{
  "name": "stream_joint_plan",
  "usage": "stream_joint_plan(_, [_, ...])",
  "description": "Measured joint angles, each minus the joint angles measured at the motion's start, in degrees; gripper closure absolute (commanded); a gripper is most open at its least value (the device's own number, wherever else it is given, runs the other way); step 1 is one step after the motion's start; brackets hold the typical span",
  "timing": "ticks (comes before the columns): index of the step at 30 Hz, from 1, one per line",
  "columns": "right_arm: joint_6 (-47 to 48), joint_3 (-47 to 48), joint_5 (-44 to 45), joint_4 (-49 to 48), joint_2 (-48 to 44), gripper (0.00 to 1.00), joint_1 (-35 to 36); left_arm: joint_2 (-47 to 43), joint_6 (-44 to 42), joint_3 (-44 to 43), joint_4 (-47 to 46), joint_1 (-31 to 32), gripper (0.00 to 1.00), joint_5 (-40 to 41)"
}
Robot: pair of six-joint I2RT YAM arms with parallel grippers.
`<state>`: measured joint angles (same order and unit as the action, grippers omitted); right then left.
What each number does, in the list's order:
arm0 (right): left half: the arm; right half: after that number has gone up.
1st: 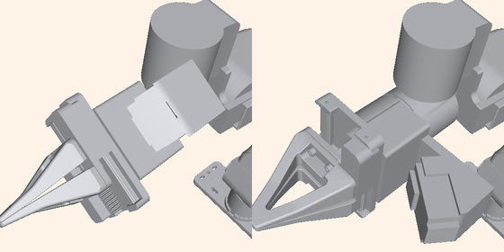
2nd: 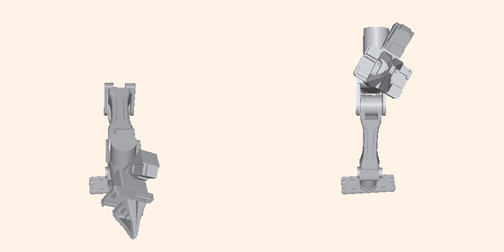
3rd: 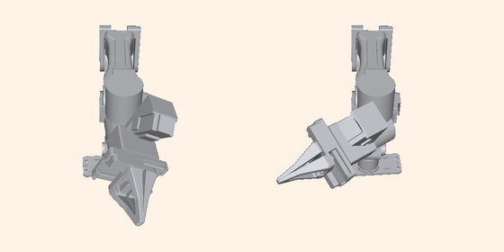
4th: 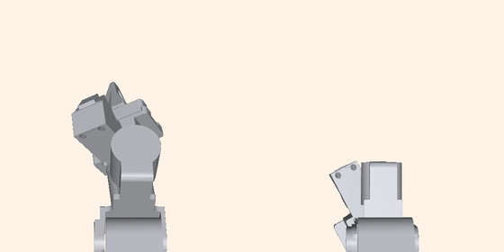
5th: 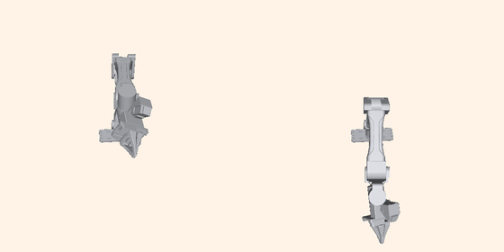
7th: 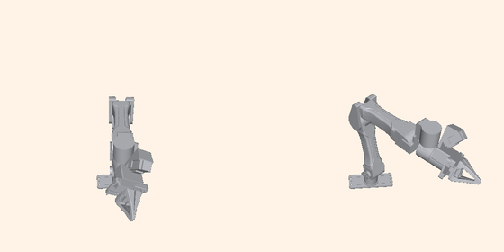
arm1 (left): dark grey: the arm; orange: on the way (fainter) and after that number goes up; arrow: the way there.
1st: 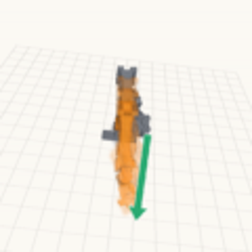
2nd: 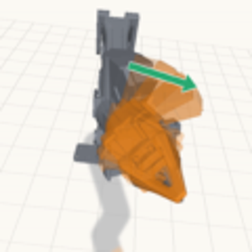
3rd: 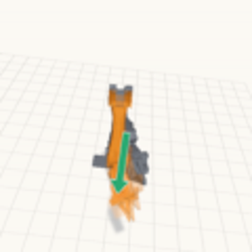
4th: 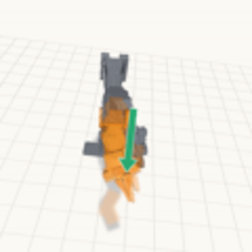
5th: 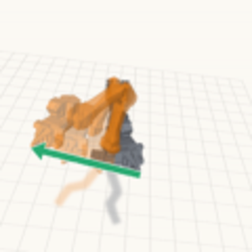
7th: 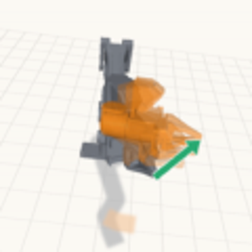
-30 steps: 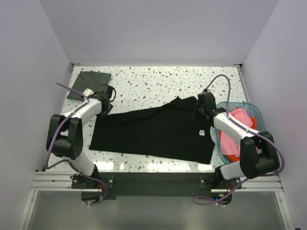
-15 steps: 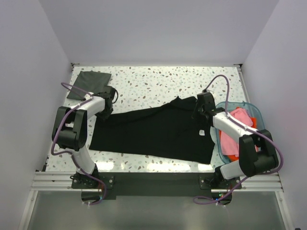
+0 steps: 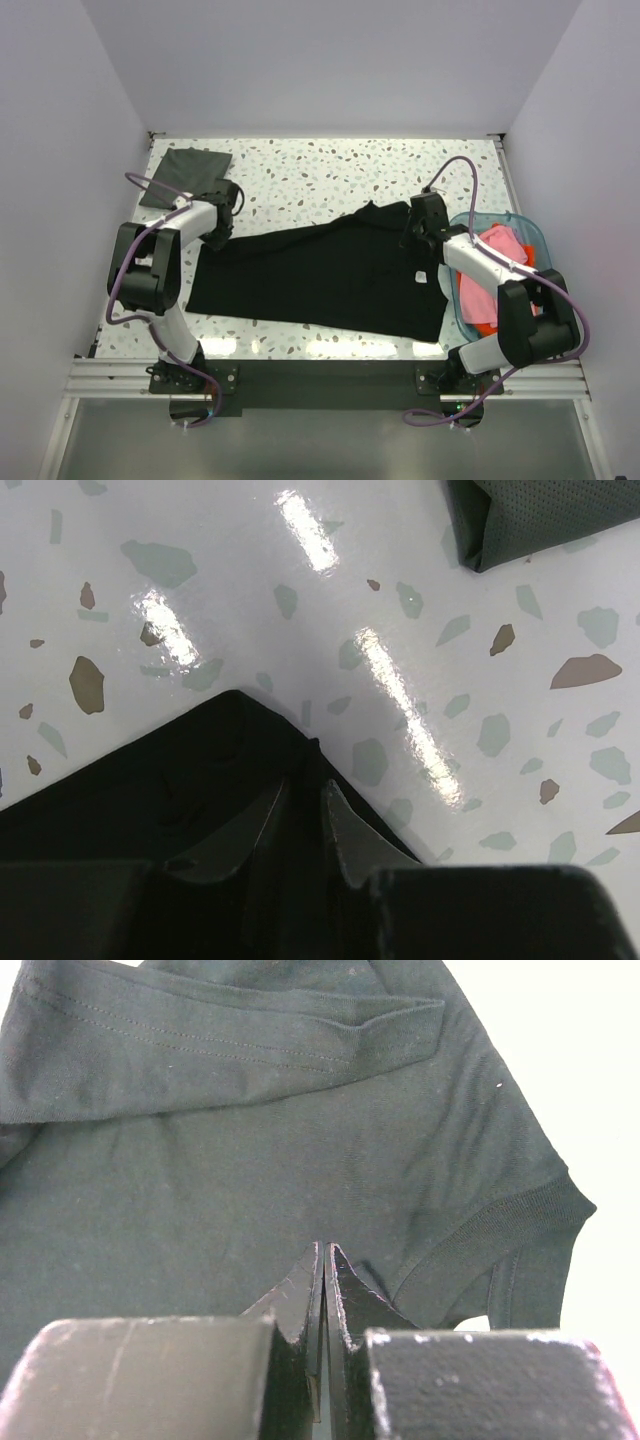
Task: Fold and stack the t-shirts
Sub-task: Fold the tshirt
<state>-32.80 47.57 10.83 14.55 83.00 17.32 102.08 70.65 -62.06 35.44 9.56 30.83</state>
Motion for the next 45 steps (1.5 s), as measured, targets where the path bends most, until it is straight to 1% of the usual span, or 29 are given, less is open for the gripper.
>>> stream_joint_plan(12, [-0.02, 0.00, 0.02, -0.02, 0.72, 1.00, 0.00, -2.54, -2.23, -0.35, -0.20, -0.55, 0.79, -1.27])
stream_joint_plan(21, [-0.02, 0.17, 0.17, 0.07, 1.20, 1.00, -0.02, -3.87, -2.99, -0.52, -0.26, -0.57, 0.86, -1.92])
stream_joint_plan(25, [0.07, 2.47, 1.73, 1.29, 2.64, 1.00, -0.02, -5.11, -3.82, -0.55, -0.26, -0.57, 0.92, -2.05])
stream_joint_plan(28, [0.33, 5.90, 3.23, 1.88, 4.79, 0.93, -0.13, -5.81, -4.28, -0.63, -0.39, -0.57, 0.95, -2.10])
stream_joint_plan(29, [0.48, 7.63, 3.82, 2.10, 5.92, 0.88, -0.20, -5.97, -4.42, -0.63, -0.42, -0.57, 0.97, -2.10])
stream_joint_plan(30, [0.66, 8.81, 4.31, 2.19, 6.71, 0.85, -0.35, -6.05, -4.52, -0.63, -0.46, -0.59, 0.98, -2.12])
stream_joint_plan(35, [1.77, 17.70, 6.45, 3.82, 12.94, 0.74, -1.29, -6.21, -5.70, -0.63, -0.66, -0.83, 1.00, -2.82])
stream_joint_plan(36, [1.99, 19.17, 6.84, 3.96, 14.12, 0.70, -1.44, -6.21, -5.79, -0.63, -0.70, -0.90, 1.00, -2.99])
stream_joint_plan(39, [2.86, 23.19, 8.39, 5.31, 17.18, 0.65, -1.79, -6.21, -6.38, -0.63, -1.05, -0.94, 1.00, -3.56])
stream_joint_plan(40, [3.13, 24.11, 8.94, 5.66, 18.01, 0.66, -1.99, -6.23, -6.75, -0.63, -1.20, -0.94, 1.00, -3.72])
stream_joint_plan(43, [3.52, 25.51, 9.55, 6.34, 19.78, 0.65, -2.45, -6.23, -7.23, -0.63, -1.57, -0.94, 1.00, -4.20])
stream_joint_plan(45, [3.56, 25.70, 9.77, 7.23, 20.63, 0.63, -2.84, -6.23, -7.50, -0.63, -1.70, -0.94, 1.00, -4.57])
